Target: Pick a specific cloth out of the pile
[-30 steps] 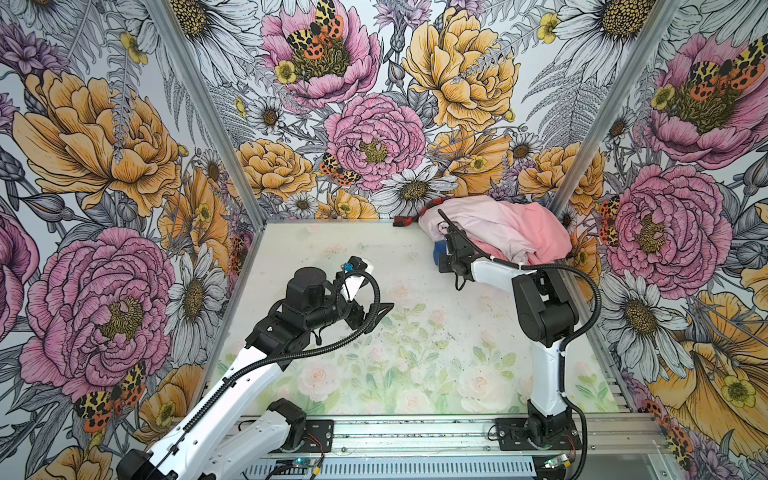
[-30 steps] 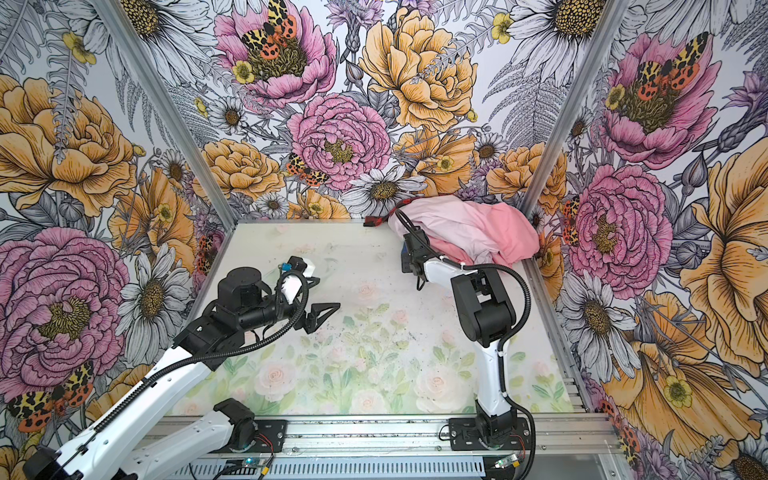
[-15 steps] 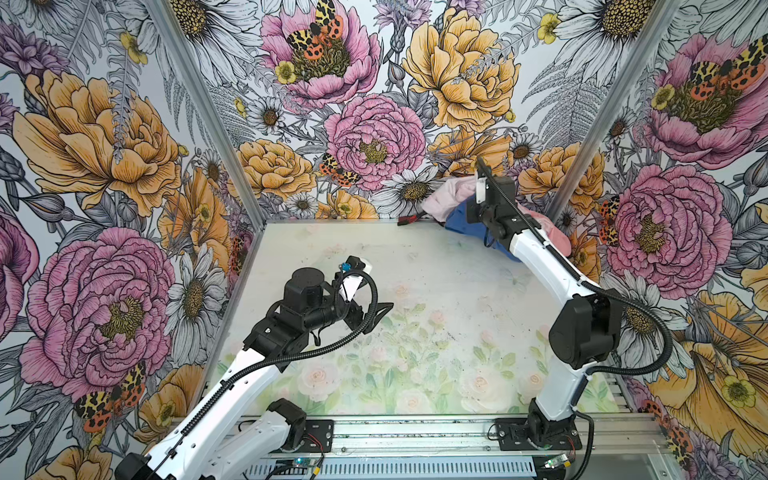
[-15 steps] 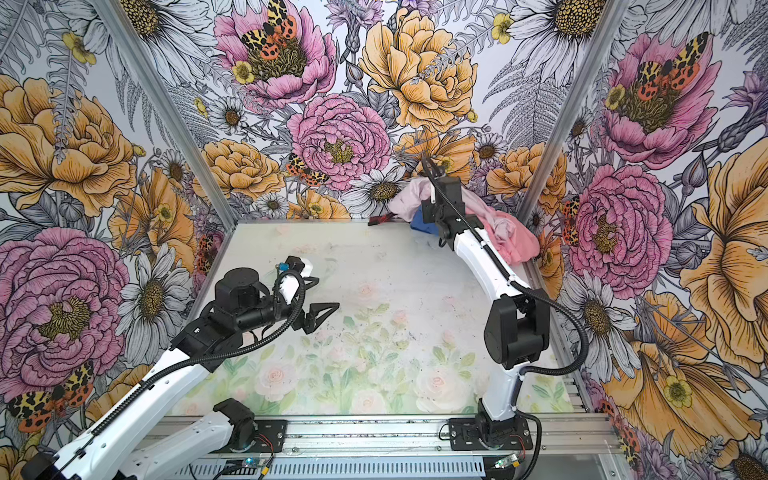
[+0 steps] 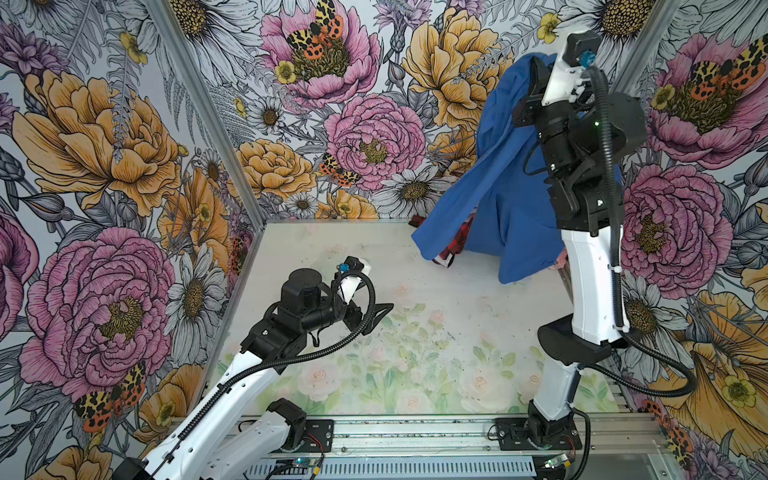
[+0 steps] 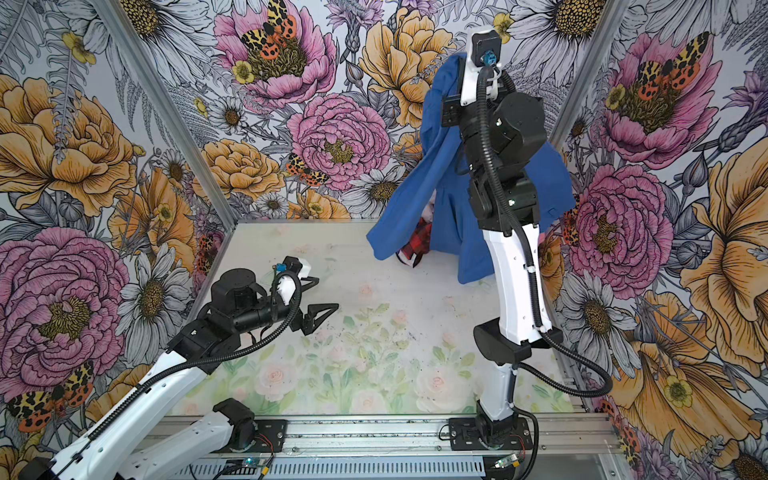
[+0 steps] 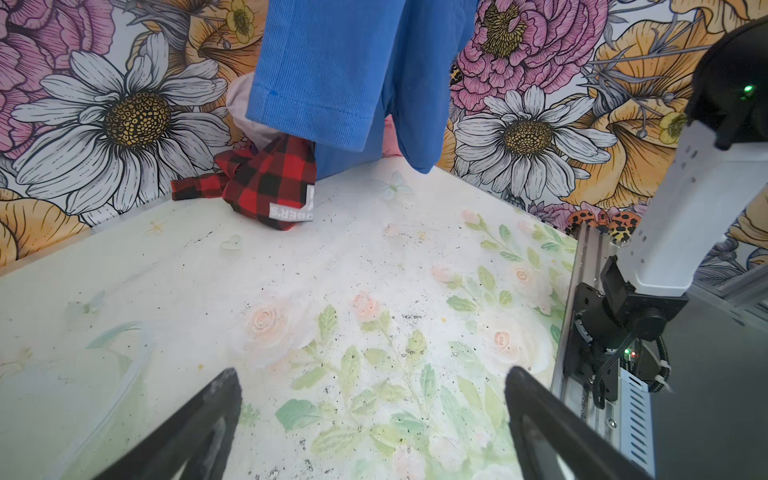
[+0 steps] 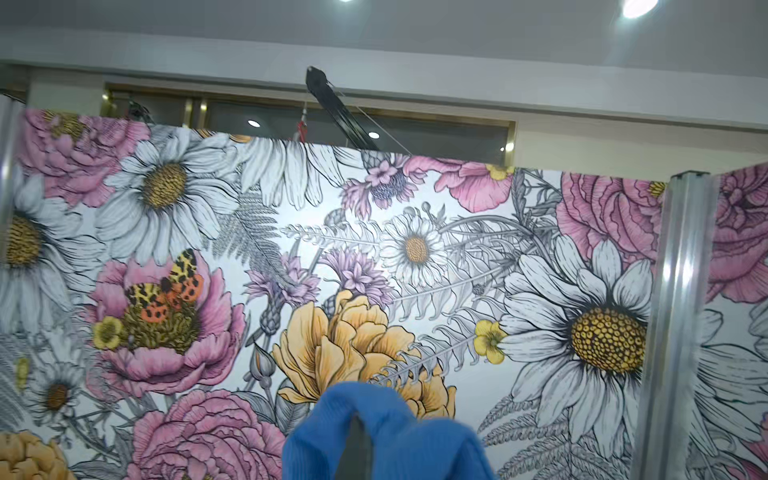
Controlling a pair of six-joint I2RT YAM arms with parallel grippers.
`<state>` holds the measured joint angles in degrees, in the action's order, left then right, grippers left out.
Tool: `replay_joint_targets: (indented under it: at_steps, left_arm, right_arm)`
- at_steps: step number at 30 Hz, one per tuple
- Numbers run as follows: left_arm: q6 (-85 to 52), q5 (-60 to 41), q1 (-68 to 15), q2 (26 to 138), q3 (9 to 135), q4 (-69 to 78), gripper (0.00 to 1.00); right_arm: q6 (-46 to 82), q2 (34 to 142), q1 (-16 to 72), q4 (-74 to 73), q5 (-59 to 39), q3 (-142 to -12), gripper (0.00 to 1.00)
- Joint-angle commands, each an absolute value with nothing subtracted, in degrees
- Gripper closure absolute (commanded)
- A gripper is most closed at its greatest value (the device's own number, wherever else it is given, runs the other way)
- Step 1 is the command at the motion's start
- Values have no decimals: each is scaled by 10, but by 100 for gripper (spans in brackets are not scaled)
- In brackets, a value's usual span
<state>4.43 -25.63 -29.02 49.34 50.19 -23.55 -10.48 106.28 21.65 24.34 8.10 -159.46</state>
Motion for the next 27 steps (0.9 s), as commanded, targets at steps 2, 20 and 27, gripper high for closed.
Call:
replay_joint_targets:
  at_steps: [2, 20, 27]
  left_arm:
    - [36, -257, -281, 473, 507, -219, 1]
    - [27, -257, -250, 433, 480, -186, 1]
    - [23, -284, -256, 486, 483, -185, 1]
  right_arm:
    - [-25, 1020, 241, 156, -21, -1595, 100]
    - [111, 683, 249, 162, 301, -736, 100]
    - [267, 650, 266, 162, 245, -484, 100]
